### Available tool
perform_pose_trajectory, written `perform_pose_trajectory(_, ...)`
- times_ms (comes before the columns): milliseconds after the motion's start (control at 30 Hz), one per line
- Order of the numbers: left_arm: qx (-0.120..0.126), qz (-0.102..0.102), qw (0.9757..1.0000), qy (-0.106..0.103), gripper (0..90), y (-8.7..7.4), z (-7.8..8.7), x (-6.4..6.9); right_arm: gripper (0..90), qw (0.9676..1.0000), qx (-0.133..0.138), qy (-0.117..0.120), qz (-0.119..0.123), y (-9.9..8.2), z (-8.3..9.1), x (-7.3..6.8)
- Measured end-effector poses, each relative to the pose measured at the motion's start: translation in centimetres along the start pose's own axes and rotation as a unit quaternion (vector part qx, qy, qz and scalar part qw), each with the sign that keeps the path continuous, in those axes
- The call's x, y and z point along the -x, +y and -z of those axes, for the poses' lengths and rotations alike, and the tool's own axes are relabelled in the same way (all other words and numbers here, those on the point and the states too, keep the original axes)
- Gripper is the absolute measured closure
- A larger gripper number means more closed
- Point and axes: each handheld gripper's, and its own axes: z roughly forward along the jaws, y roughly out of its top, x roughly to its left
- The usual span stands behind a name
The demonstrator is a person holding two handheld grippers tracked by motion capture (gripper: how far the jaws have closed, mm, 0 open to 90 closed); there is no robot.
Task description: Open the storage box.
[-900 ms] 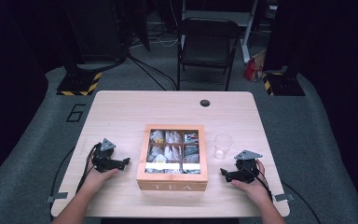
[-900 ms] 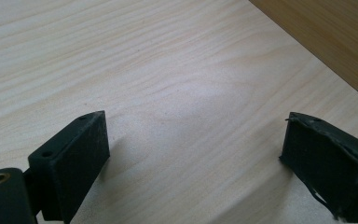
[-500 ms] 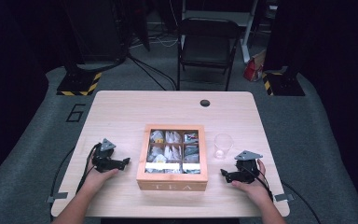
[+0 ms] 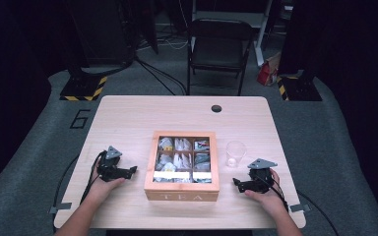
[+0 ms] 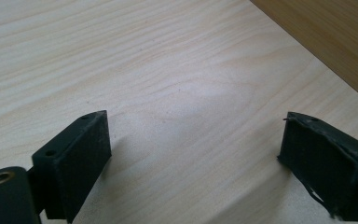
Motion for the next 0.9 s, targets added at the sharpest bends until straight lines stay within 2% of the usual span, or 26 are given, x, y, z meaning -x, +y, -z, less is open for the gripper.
perform_pose_trajectory(167,0.002,0.004,1.0000,0.004,13.2,-0.1,0.2,-0.1,6.8,1.0000,0.000,-0.001,0.001,0.0,0.0,0.0)
perform_pose_trajectory(300,0.006,0.015,0.9999,-0.001,19.9,0.0,0.5,-0.3,15.3,1.0000,0.007,0.001,-0.004,0.0,0.3,0.3)
perform_pose_trajectory(433,0.013,0.026,0.9995,-0.008,24.3,0.0,0.9,-0.2,26.6,0.9995,0.006,0.015,-0.028,0.1,0.8,0.7)
perform_pose_trajectory(500,0.011,0.023,0.9997,-0.007,26.6,0.2,1.4,0.1,29.7,0.9988,0.010,0.019,-0.043,0.3,1.1,0.8)
perform_pose_trajectory(567,0.011,0.030,0.9994,-0.015,26.6,0.3,1.8,0.3,31.4,0.9984,0.022,0.018,-0.049,0.4,1.4,0.7)
perform_pose_trajectory(733,0.017,0.028,0.9992,-0.025,27.5,0.7,2.9,1.0,31.7,0.9995,0.025,0.005,-0.018,0.8,1.8,0.1)
perform_pose_trajectory(800,0.017,0.028,0.9992,-0.021,27.9,0.9,3.1,1.2,32.0,0.9998,0.019,0.004,-0.004,1.1,2.0,-0.4)
perform_pose_trajectory(900,0.018,0.021,0.9992,-0.030,31.9,1.4,4.0,1.7,36.2,0.9996,0.028,0.008,0.001,1.6,2.3,-1.0)
